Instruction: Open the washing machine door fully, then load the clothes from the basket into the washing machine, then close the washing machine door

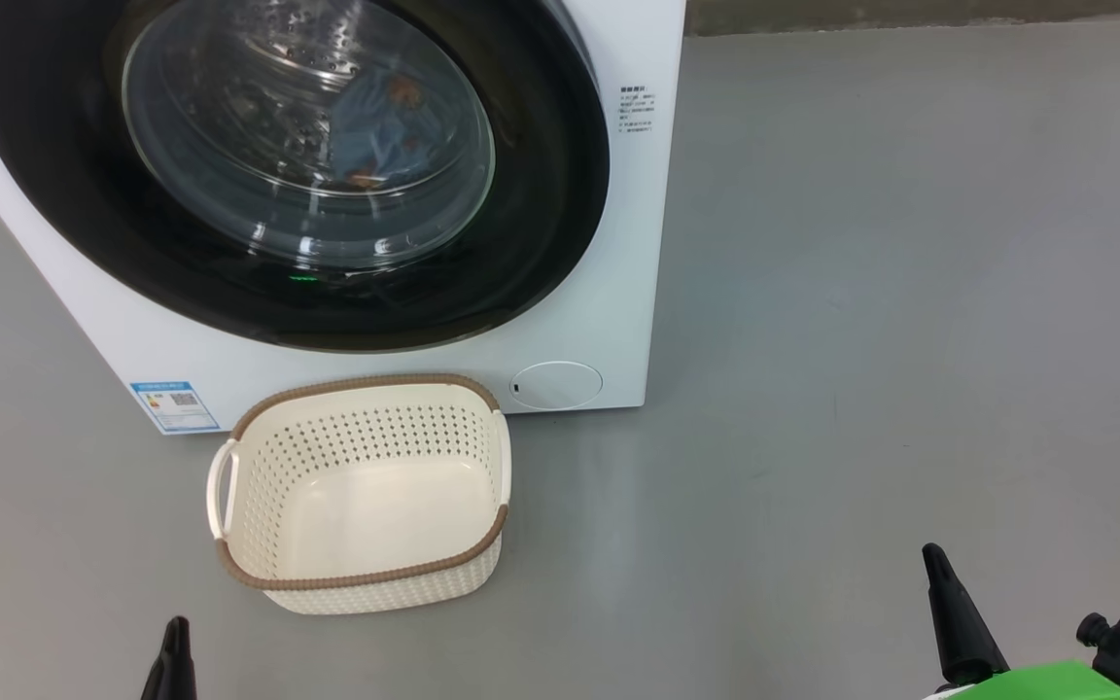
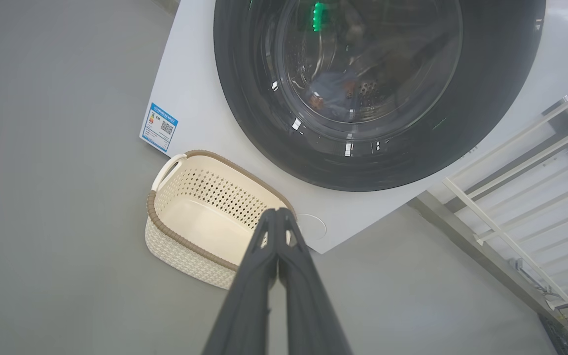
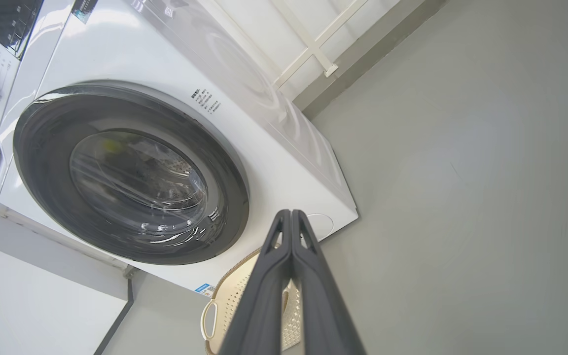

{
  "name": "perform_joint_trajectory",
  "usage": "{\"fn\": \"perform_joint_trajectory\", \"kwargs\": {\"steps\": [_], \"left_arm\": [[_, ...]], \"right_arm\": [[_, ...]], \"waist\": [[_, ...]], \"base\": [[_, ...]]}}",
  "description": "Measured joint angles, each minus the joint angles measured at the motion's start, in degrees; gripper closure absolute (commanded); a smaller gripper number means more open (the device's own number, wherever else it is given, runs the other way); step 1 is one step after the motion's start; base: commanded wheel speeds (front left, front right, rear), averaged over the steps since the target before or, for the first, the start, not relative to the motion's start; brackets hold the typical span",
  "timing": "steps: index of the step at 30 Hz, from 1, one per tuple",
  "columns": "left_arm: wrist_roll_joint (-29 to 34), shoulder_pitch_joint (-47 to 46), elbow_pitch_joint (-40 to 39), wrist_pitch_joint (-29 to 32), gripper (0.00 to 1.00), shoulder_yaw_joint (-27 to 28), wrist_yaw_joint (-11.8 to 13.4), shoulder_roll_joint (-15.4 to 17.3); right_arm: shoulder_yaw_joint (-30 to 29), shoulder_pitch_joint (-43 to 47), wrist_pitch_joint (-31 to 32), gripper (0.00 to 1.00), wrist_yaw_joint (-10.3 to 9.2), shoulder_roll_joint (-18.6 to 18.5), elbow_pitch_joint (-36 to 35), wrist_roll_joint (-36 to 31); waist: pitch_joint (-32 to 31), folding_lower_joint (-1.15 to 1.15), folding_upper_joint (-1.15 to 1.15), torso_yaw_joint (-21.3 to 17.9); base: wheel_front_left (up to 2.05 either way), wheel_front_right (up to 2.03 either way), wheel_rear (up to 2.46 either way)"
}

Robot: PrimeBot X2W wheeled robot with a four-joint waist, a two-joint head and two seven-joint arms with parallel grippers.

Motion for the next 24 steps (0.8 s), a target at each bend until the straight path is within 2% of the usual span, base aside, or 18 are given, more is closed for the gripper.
{"fn": "perform_joint_trajectory", "kwargs": {"steps": [24], "left_arm": [[-15.26,-2.43,1.46,3.85,1.00,-0.07,0.00,-0.01]], "right_arm": [[-1.15,-1.36,3.78,1.00,-0.01,-0.22,0.89,14.34]], "waist": [[-0.31,-0.01,0.00,-0.97]], "base": [[0.00,0.00,0.00]]}}
